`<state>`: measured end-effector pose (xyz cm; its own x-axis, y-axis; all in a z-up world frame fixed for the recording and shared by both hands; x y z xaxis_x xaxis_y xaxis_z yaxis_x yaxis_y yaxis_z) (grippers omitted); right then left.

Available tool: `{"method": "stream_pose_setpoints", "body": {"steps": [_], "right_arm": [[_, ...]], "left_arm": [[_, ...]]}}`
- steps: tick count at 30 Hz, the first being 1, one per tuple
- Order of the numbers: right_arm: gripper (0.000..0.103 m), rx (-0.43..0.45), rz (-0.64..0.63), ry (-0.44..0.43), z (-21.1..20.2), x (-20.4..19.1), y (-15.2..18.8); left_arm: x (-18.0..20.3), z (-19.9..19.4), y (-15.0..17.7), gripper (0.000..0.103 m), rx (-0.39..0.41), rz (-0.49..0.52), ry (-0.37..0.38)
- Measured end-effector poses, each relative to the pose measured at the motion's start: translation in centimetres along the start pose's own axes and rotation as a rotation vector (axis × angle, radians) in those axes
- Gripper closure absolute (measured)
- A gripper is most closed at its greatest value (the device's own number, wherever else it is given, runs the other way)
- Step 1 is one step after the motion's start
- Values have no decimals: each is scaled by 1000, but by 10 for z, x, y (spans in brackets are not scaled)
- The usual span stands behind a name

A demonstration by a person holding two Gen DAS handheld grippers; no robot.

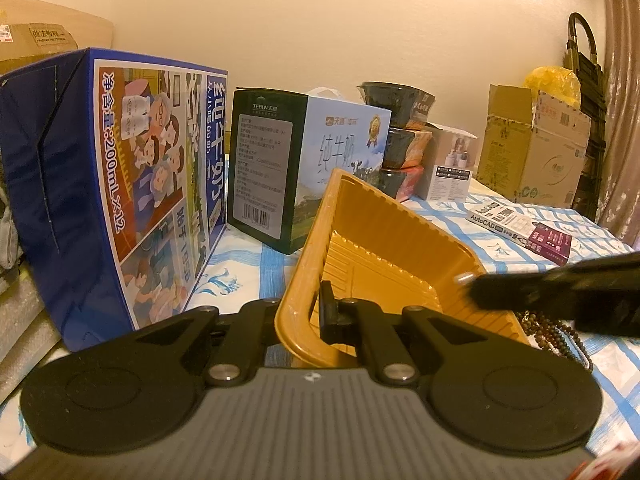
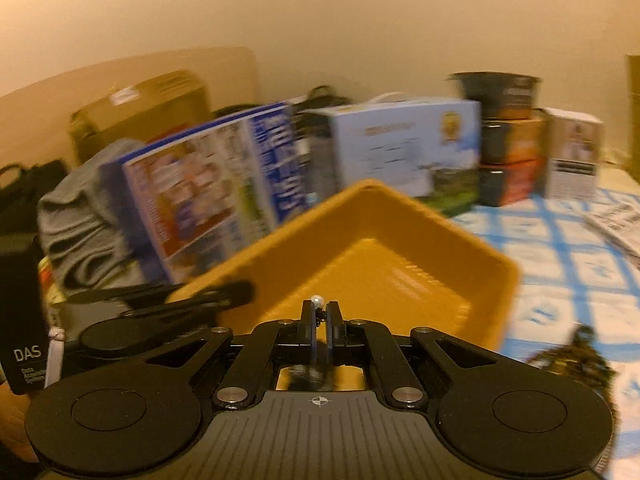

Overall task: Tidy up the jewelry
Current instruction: 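Grasp a dark bead bracelet with the right tool and drop it into the tray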

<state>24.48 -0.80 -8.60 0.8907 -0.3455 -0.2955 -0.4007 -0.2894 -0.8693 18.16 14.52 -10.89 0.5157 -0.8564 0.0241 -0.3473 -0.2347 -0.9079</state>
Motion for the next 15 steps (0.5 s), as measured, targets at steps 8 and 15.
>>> {"method": "stream_pose_setpoints", "body": {"steps": [8,15], "right_arm": [[98,-71,-12,-66,38,-12,21],[61,-40,23,-63,13,-6,26]], "left_arm": [[-2,1,1,97,-5,-9,4],[-2,1,1,97,-6,-9,0]]}}
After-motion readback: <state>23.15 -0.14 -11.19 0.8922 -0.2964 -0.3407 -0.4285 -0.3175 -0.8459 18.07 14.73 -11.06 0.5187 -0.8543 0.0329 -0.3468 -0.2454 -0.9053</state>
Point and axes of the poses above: each gripper's, at about its wrist camera, not at the fingertips, and z roughly the way its jaws point, x to its right, y to its underside, the point moved 4 cm from there along z, roughly the way its jaws point, and after that the axes turned 13 degrees about -y, right-handed, at the moved point
